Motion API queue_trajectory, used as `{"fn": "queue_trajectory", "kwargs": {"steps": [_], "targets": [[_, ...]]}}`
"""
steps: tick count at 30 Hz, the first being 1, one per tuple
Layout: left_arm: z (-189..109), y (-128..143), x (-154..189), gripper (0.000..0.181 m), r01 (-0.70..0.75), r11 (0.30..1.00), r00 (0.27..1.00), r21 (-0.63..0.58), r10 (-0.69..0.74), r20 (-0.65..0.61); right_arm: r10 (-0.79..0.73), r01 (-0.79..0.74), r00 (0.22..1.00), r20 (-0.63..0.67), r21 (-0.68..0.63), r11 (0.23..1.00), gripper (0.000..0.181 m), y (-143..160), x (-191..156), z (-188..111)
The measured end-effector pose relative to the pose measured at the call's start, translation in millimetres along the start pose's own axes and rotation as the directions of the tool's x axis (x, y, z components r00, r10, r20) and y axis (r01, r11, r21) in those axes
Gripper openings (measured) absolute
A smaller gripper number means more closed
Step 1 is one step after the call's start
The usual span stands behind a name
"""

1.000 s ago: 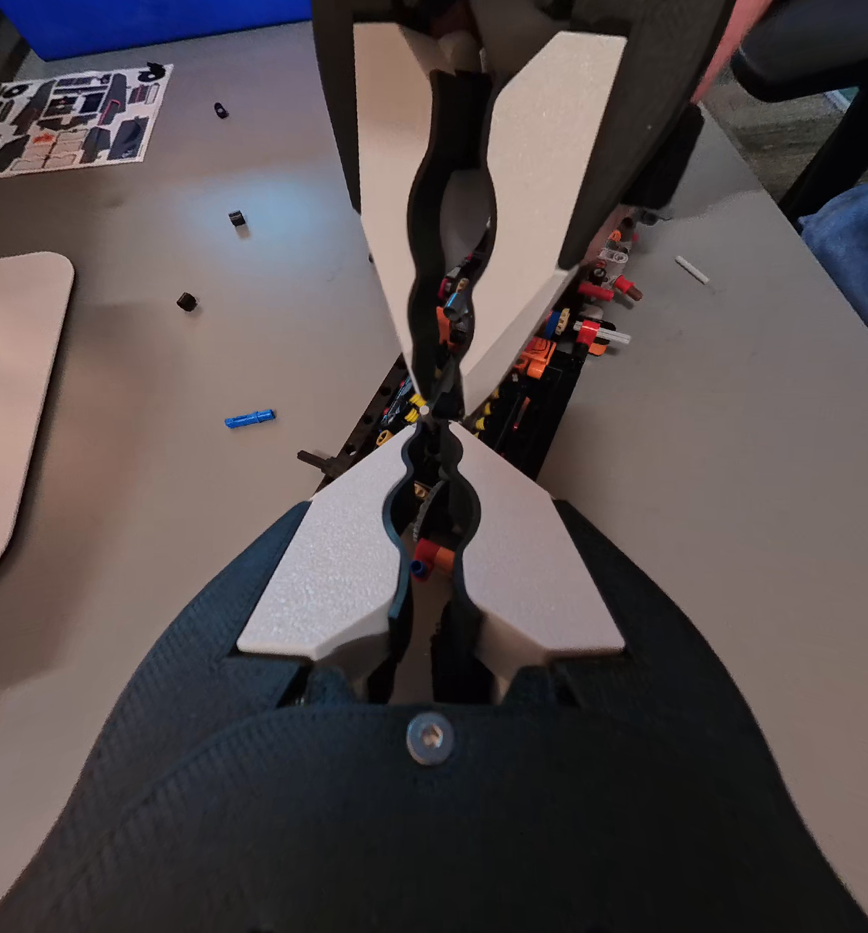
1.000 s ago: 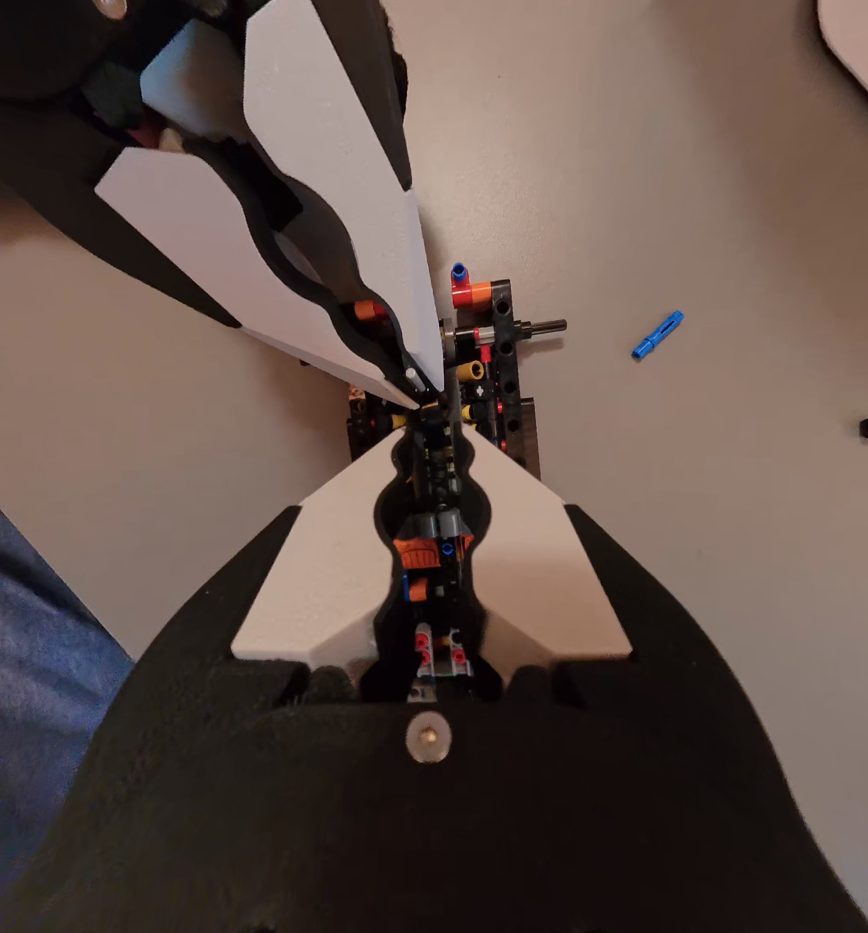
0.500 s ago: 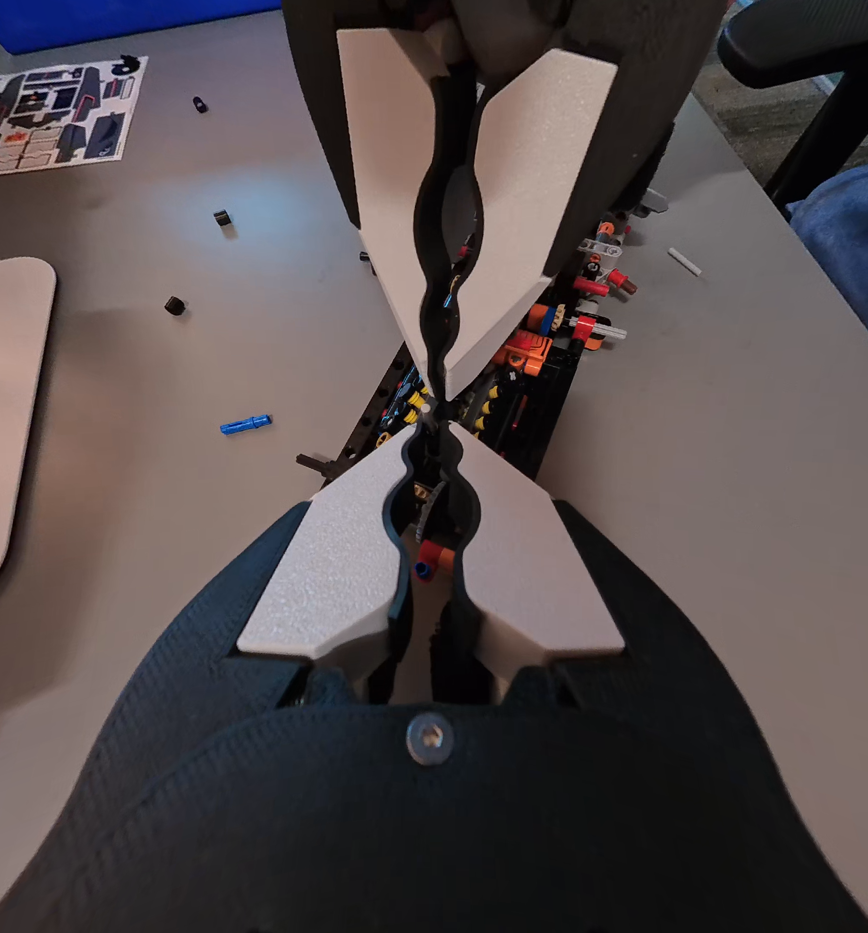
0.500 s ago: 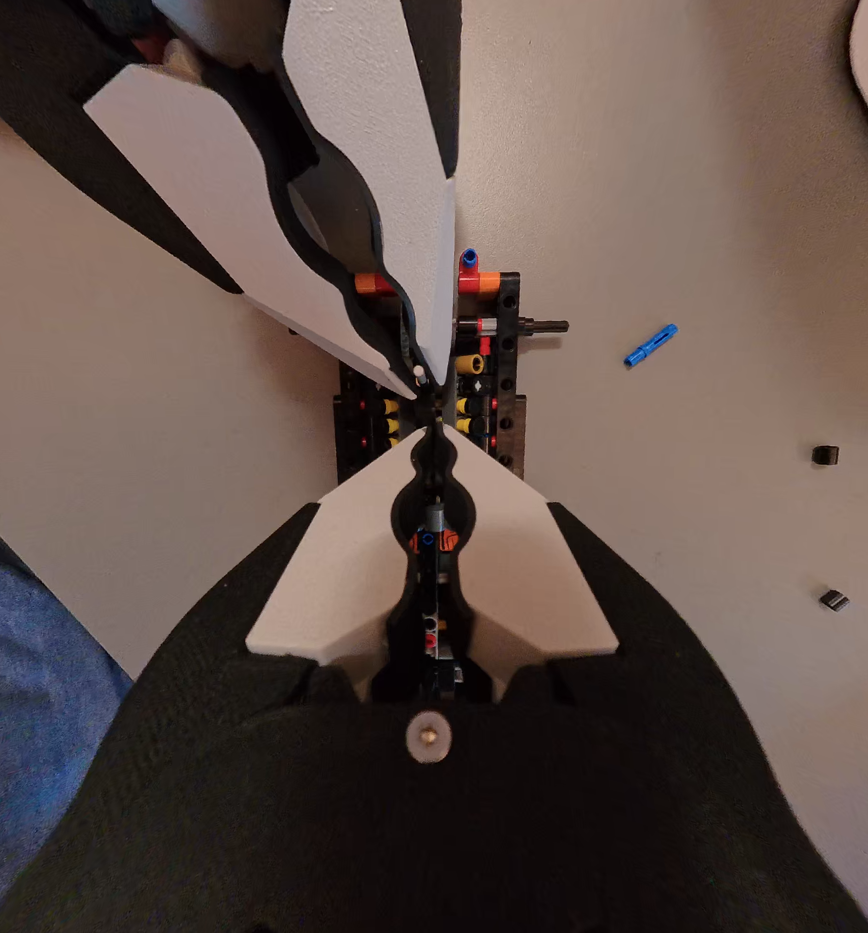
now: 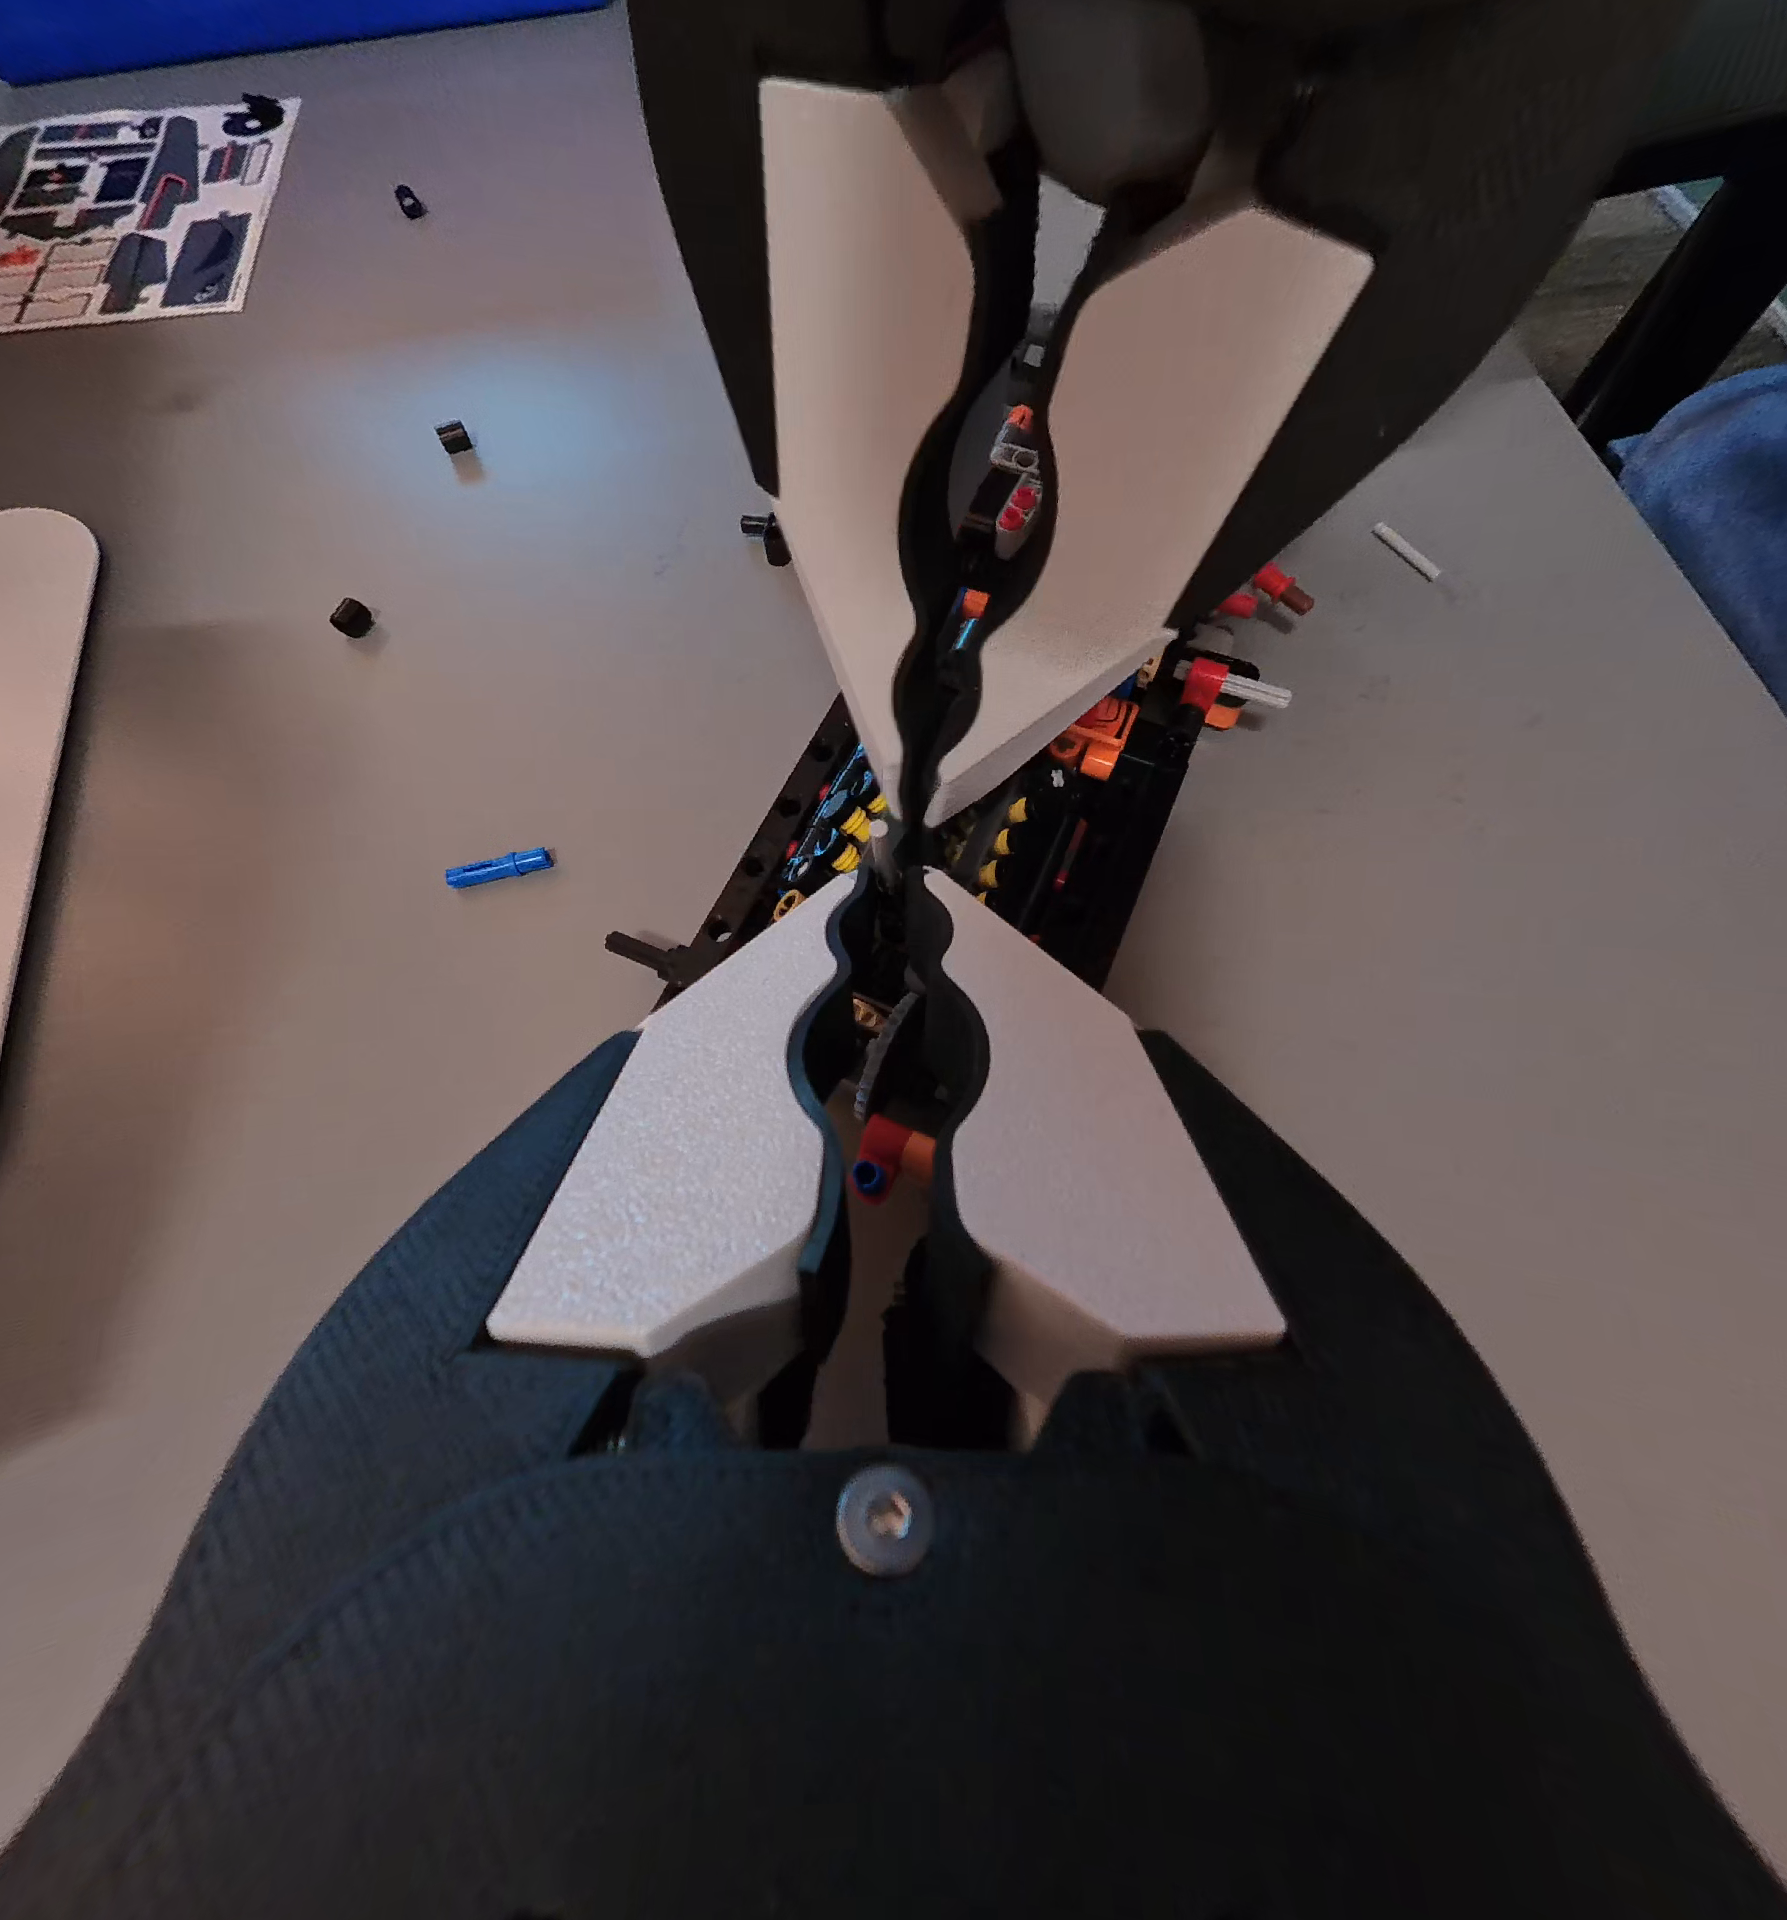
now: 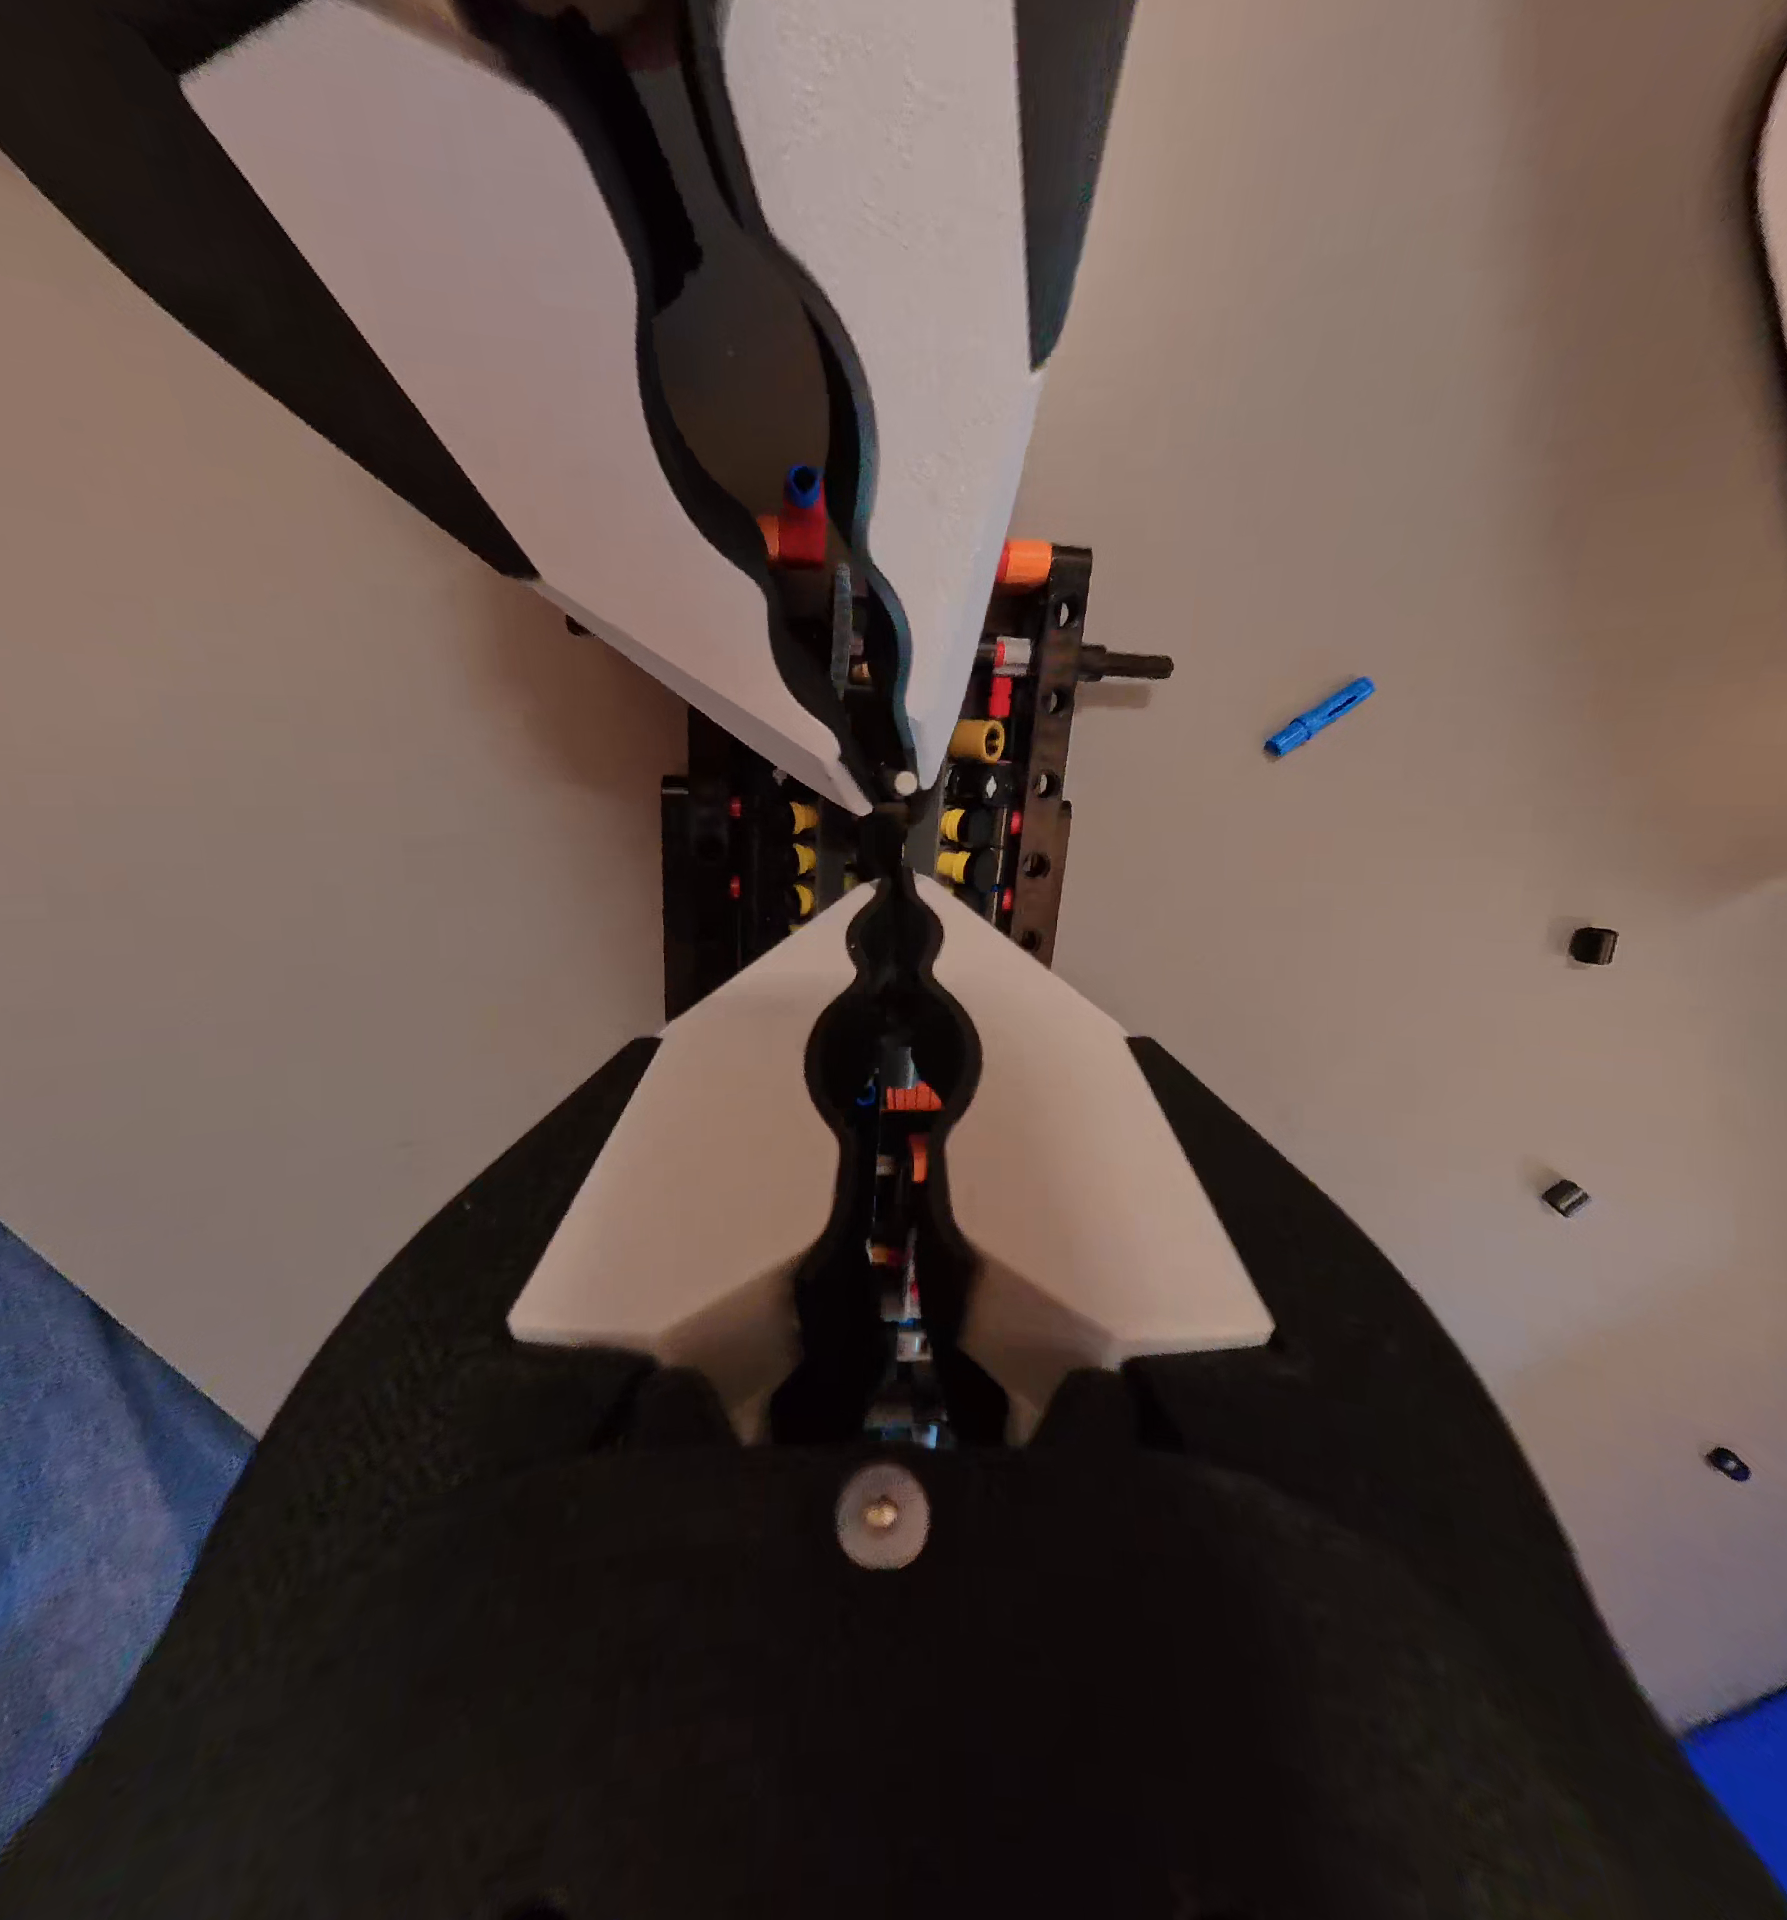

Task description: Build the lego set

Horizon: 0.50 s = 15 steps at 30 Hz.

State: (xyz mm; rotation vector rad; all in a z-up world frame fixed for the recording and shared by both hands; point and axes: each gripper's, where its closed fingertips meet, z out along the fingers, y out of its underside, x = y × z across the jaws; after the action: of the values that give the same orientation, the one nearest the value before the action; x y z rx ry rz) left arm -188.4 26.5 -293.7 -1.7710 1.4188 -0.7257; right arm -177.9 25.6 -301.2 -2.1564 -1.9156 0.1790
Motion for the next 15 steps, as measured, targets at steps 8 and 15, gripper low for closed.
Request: {"fn": "queue_trajectory", "kwargs": {"steps": [8, 15], "targets": [[-0.8, 0.0, 0.2, 0.003, 0.011, 1.000, 1.000, 0.013, -0.011, 0.004, -0.028, 0.027, 1.000, -0.014, -0.023, 0.999, 0.000, 0.0, 1.5, -2.3], [-0.3, 0.5, -0.9, 0.003, 0.007, 1.000, 1.000, 0.007, -0.007, 0.003, -0.009, 0.008, 0.999, 0.034, 0.037, 0.999, 0.000, -10.7, -0.7, -1.6]]}}
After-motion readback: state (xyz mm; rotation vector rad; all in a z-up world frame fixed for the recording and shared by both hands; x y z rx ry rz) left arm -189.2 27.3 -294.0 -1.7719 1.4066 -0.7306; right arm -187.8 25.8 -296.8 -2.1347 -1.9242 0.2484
